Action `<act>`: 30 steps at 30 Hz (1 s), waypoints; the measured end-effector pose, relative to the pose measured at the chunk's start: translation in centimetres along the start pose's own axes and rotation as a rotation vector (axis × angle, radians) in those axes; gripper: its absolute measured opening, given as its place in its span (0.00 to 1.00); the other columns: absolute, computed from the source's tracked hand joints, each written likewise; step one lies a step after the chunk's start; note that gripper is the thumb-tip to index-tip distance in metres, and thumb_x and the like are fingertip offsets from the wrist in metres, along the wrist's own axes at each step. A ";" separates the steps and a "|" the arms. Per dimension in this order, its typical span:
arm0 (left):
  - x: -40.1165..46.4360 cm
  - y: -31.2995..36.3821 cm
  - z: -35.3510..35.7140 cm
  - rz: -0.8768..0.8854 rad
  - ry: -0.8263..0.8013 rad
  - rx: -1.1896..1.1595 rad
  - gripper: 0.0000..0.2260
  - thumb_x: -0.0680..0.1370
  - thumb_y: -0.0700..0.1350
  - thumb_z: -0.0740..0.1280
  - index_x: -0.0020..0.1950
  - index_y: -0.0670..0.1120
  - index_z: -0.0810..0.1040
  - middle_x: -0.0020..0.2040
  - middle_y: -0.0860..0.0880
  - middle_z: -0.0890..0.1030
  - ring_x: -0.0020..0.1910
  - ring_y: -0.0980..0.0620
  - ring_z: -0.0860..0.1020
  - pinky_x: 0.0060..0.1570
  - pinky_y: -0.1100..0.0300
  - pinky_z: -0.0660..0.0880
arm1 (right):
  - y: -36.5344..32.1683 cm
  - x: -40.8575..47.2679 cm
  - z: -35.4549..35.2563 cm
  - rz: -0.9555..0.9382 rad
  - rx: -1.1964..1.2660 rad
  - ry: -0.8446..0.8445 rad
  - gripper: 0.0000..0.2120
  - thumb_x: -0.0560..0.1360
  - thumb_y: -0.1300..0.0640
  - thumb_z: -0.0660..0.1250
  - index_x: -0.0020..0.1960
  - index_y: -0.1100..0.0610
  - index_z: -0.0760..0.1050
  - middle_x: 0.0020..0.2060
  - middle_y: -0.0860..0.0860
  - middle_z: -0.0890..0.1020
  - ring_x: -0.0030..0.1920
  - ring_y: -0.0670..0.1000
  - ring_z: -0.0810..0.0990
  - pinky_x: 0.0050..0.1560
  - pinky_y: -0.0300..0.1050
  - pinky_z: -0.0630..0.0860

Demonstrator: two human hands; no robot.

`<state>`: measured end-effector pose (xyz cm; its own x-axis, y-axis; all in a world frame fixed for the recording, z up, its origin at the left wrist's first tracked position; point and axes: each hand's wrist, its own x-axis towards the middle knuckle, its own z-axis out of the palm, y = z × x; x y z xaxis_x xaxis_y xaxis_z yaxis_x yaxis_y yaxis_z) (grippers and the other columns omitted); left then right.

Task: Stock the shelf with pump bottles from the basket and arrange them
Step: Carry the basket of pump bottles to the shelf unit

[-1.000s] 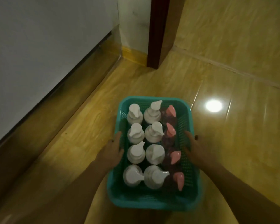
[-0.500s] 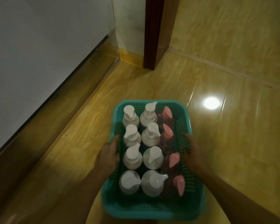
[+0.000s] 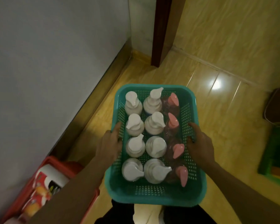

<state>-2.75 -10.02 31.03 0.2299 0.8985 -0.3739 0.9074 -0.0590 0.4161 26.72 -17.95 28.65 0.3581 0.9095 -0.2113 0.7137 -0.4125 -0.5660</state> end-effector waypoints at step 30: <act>-13.2 15.3 -16.7 0.635 -0.243 0.180 0.27 0.79 0.41 0.58 0.76 0.52 0.53 0.50 0.39 0.79 0.44 0.44 0.78 0.48 0.47 0.76 | -8.6 -28.8 -15.8 0.574 0.235 0.507 0.28 0.72 0.65 0.66 0.67 0.46 0.68 0.40 0.61 0.82 0.31 0.59 0.78 0.30 0.47 0.73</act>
<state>2.18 -15.53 56.17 0.7879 0.5446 -0.2875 0.6106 -0.6304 0.4793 19.76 -41.45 52.21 0.9012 0.4008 -0.1648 0.2096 -0.7360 -0.6437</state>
